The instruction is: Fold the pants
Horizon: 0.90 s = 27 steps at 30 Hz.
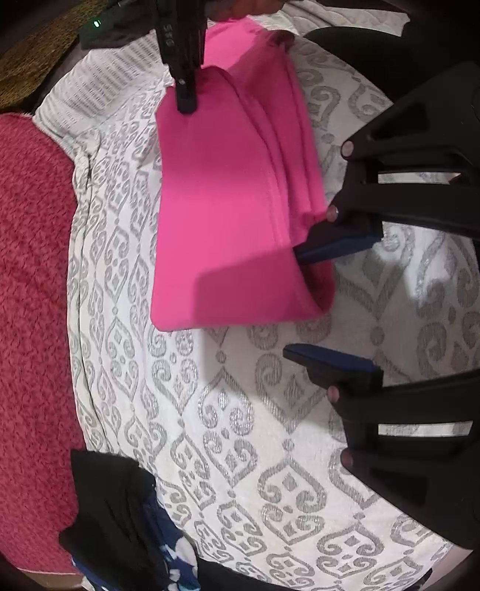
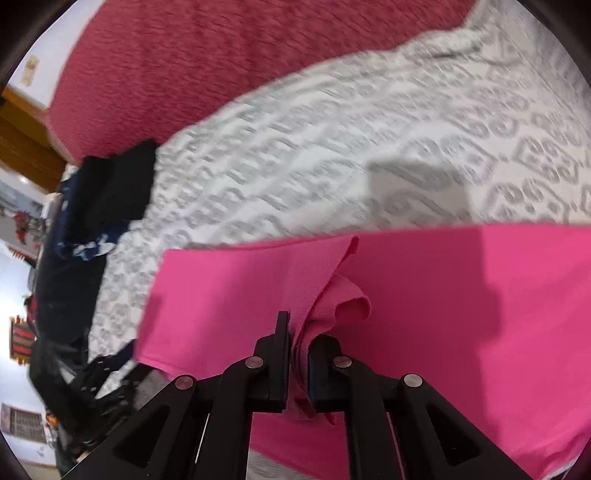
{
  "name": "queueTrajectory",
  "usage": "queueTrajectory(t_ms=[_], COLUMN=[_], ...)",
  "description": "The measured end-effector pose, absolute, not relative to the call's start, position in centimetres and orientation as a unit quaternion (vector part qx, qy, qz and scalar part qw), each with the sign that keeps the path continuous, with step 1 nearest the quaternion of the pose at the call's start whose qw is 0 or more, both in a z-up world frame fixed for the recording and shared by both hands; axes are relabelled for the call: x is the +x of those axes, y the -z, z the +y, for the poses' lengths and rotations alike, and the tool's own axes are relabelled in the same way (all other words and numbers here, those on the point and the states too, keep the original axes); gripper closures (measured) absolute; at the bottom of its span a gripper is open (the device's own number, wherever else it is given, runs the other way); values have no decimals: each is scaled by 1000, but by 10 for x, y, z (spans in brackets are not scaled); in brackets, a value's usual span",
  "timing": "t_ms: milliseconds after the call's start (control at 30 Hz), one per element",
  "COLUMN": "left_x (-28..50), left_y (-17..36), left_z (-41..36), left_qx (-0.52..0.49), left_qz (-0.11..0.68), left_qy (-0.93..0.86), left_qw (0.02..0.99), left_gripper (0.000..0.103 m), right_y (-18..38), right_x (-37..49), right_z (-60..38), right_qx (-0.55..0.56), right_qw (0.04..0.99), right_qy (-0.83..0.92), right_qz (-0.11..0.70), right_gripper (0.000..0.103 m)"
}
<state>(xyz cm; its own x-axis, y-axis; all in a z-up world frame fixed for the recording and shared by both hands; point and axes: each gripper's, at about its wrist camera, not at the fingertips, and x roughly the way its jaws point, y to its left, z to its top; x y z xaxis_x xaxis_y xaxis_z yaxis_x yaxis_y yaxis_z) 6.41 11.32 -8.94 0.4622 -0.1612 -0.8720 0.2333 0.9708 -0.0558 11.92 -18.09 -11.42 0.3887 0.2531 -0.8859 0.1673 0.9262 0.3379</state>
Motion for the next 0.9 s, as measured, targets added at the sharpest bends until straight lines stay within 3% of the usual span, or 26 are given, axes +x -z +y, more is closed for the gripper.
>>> queueTrajectory(t_ms=[100,233,600,733,900], left_x=[58,52,77,78,73], left_y=[83,65,60,69,71], left_z=[114,116,37,-11,-60], left_qx=[38,18,68,95,108], left_qz=[510,502,495,500,501], left_qy=[128,148,209,244,286], left_qw=[850,852,841,826,810], left_gripper=[57,57,57,57,57], right_y=[124,124,97,91,86], right_x=[113,104,46,1,-62], right_z=[-191,-198,-261,-317,-389], right_qx=[203,188,209,246,326], right_qw=[805,809,822,815,800], right_qy=[-23,5,69,132,206], right_qz=[556,556,526,508,459], right_gripper=[93,76,74,64,62])
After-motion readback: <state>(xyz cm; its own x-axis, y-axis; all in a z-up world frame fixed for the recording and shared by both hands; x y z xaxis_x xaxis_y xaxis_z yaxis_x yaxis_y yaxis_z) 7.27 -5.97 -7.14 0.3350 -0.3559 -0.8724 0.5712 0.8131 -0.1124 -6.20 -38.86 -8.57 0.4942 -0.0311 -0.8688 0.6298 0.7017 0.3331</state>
